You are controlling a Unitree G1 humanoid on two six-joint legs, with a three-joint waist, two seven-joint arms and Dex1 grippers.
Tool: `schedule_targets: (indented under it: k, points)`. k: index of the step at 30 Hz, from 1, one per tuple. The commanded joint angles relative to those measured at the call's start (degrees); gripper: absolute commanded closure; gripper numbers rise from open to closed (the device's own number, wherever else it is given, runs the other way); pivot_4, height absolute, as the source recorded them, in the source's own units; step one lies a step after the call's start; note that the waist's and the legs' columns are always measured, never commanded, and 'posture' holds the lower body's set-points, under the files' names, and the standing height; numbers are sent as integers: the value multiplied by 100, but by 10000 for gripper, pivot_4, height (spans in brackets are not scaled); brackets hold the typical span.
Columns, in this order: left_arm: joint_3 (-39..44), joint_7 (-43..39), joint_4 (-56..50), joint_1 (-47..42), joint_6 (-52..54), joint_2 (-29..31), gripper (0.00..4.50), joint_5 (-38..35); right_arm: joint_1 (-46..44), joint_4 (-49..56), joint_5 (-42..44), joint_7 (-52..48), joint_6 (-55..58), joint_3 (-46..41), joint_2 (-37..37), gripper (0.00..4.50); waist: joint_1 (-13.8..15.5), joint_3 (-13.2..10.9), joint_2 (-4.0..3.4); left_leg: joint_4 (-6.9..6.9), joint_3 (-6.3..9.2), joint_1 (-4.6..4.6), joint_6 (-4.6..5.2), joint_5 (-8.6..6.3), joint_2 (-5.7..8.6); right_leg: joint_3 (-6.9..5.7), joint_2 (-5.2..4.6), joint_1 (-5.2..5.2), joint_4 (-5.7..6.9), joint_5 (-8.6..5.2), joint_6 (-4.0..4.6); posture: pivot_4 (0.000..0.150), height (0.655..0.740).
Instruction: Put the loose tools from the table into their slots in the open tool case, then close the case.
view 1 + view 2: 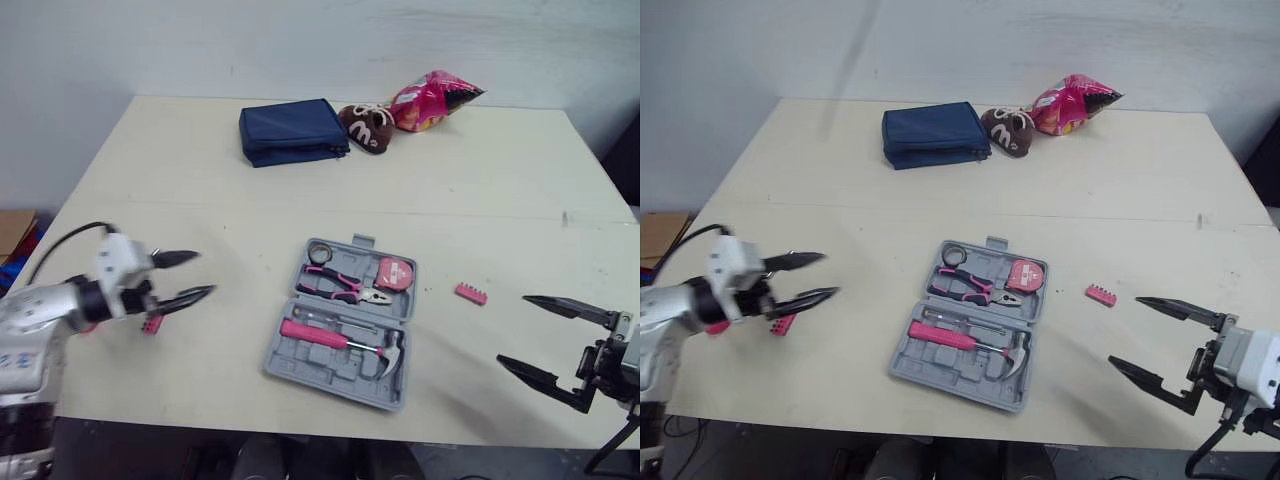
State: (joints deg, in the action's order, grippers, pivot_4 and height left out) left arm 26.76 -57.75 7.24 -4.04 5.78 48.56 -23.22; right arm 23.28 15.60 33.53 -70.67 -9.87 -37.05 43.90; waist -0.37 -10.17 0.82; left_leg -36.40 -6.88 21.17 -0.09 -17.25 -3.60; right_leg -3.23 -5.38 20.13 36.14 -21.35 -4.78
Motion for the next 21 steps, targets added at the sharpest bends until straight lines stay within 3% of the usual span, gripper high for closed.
schedule_targets:
  k: [1, 6, 11, 16, 21]
  points:
    - [914, 123, 713, 451, -439, 312, 137, 111, 42, -386, -44, -102, -211, -379, 62, 0, -21, -2, 10, 9, -4, 1, -2, 1, 0, 2, 0, 8, -2, -1, 2, 1500, 7400]
    - [1756, -230, 1937, 1133, -488, 851, 137, -5, 224, -1293, -191, -392, -626, -842, 163, 0, -30, -10, 25, 27, -20, 12, -5, 1, 2, 5, -1, 30, -7, -3, 3, 1500, 7400]
    - [2531, 85, 3526, 1615, -908, 1400, 137, 117, 474, -2121, -352, -418, -1055, -1301, 165, 0, -41, -18, 41, 29, -21, 9, -9, -1, 1, 5, -4, 34, -4, -4, 6, 1500, 7400]
    - [2737, 256, 4235, 2054, -1311, 1442, 137, 117, 542, -2333, -374, -357, -1203, -1356, 207, 0, -128, -21, 35, 42, -22, 1, -44, -21, 2, 10, -14, 36, -5, -5, 10, 1500, 7400]
    - [2734, 243, 4160, 2144, -1408, 1303, 137, -53, 439, -2020, -359, -189, -1078, -1148, 198, 0, -162, -18, 41, 43, -21, 0, -55, -20, -2, 9, -14, 43, 7, -8, 20, 1500, 7400]
